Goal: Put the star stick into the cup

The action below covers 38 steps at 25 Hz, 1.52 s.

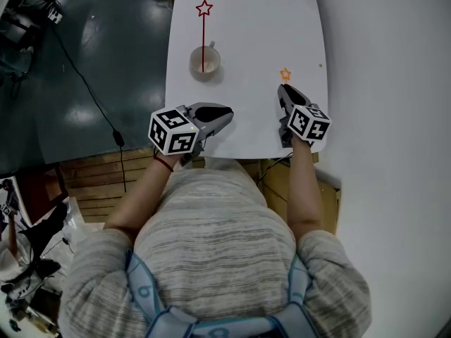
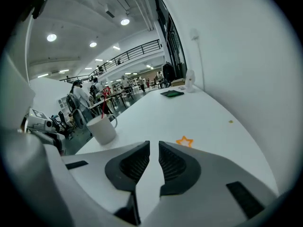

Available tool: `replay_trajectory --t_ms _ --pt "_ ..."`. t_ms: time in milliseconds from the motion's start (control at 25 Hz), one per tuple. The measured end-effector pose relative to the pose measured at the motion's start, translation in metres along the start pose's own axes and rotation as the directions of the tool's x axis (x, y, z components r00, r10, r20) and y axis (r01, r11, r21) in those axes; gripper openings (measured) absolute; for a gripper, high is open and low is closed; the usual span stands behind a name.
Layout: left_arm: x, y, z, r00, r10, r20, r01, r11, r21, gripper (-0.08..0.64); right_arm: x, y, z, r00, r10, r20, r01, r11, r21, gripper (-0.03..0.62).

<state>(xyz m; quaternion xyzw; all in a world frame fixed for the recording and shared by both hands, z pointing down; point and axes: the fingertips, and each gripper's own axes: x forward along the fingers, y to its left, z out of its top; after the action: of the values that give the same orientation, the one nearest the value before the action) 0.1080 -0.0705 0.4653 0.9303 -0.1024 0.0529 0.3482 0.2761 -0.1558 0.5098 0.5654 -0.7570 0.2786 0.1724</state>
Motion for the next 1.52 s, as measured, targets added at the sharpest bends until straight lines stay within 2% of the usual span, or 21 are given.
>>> replay_trajectory --t_ms 120,240,440,600,800,1200,1360,1520 --pt "0.000 0.000 -0.001 1.000 0.002 0.002 -0.002 1.000 -0.005 0.025 0.004 -0.014 -0.007 0.998 -0.034 -0.054 0.032 0.999 -0.034 0.028" --pt "-0.001 0.000 -0.001 1.000 0.004 0.002 -0.004 1.000 -0.008 0.025 0.009 -0.025 -0.014 0.992 -0.057 -0.112 0.052 0.997 -0.048 0.063" --pt "0.002 0.000 -0.001 1.000 0.002 0.003 -0.002 1.000 -0.013 0.025 0.019 -0.045 -0.024 0.972 -0.089 -0.217 0.081 0.996 -0.050 0.067" --pt "0.004 -0.002 -0.002 1.000 -0.004 0.000 0.004 1.000 -0.014 0.025 0.025 -0.058 -0.031 0.944 -0.112 -0.311 0.095 0.993 -0.069 0.067" --pt "0.006 -0.003 -0.005 1.000 -0.007 -0.001 0.007 1.000 -0.019 0.025 0.035 -0.068 -0.046 0.889 -0.111 -0.444 0.074 0.992 -0.099 0.072" --pt "0.006 -0.006 -0.006 1.000 -0.008 0.004 0.008 1.000 -0.019 0.025 0.039 -0.075 -0.048 0.833 -0.104 -0.543 0.061 0.993 -0.097 0.060" --pt "0.006 -0.008 -0.005 1.000 -0.012 0.008 0.013 1.000 -0.015 0.025 0.039 -0.079 -0.048 0.820 -0.105 -0.563 0.070 0.994 -0.083 0.025" --pt "0.005 -0.008 -0.004 1.000 -0.012 0.011 0.012 1.000 -0.014 0.025 0.040 -0.079 -0.048 0.813 -0.097 -0.574 0.065 0.995 -0.076 0.023"
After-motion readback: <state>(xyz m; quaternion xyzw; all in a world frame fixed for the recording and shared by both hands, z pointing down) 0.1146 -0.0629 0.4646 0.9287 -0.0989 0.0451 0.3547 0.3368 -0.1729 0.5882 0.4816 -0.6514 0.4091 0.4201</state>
